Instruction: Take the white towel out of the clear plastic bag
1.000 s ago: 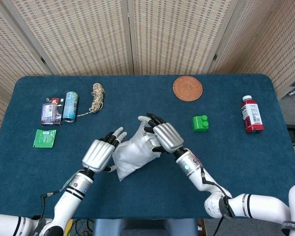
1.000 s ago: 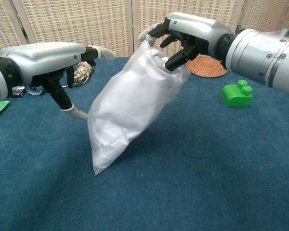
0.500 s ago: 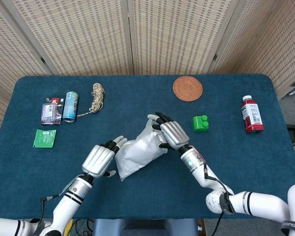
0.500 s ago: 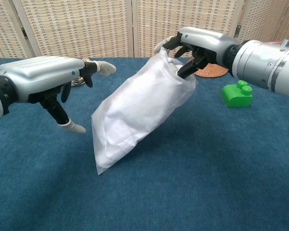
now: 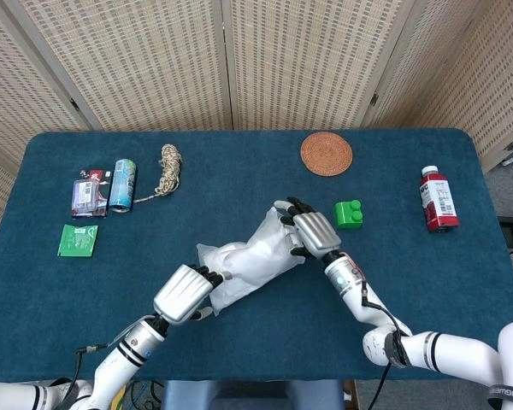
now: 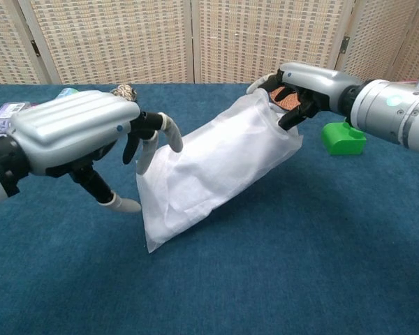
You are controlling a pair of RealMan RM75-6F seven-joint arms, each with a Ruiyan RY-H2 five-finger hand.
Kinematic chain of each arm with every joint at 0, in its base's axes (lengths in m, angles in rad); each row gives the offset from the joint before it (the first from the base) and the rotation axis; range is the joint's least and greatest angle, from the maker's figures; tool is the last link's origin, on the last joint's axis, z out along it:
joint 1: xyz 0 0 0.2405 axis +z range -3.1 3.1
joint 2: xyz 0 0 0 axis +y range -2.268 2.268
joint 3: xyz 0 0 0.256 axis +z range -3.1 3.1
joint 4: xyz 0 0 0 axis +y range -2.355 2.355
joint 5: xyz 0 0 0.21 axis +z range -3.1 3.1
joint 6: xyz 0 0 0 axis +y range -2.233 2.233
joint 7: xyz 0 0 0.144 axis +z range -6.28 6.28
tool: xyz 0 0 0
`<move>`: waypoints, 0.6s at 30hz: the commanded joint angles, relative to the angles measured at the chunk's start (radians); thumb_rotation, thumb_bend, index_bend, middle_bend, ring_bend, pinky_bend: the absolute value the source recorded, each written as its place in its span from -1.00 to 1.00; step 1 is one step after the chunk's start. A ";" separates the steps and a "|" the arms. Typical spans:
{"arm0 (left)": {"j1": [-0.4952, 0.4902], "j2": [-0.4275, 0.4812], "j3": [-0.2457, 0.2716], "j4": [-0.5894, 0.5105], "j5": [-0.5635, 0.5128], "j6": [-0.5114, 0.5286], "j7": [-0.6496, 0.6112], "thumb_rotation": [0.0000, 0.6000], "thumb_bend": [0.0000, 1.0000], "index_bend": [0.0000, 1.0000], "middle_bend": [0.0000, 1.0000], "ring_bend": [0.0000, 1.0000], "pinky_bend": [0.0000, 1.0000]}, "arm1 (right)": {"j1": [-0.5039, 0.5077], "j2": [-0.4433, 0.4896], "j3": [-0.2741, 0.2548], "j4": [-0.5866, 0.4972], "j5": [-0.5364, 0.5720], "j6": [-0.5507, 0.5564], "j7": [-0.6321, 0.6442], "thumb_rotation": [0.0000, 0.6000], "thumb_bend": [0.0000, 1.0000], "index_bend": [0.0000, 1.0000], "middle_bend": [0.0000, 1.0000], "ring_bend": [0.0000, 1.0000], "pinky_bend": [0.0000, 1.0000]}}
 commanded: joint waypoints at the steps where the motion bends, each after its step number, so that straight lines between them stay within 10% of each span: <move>1: 0.012 -0.013 0.003 0.007 0.011 -0.007 0.004 1.00 -1.00 -0.30 0.19 0.13 0.42 | -0.008 0.001 -0.004 0.009 0.003 0.000 0.009 1.00 0.23 0.47 -0.71 -1.00 -0.70; 11: 0.019 -0.060 0.000 0.056 0.077 -0.047 0.007 1.00 -1.00 -0.25 0.39 0.27 0.54 | -0.039 0.016 -0.014 0.037 -0.003 0.000 0.051 1.00 0.23 0.47 -0.71 -1.00 -0.70; 18: 0.027 -0.121 -0.005 0.141 0.164 -0.031 -0.052 1.00 -1.00 -0.18 0.99 0.84 0.98 | -0.048 0.017 -0.014 0.045 -0.012 -0.002 0.066 1.00 0.23 0.47 -0.71 -1.00 -0.70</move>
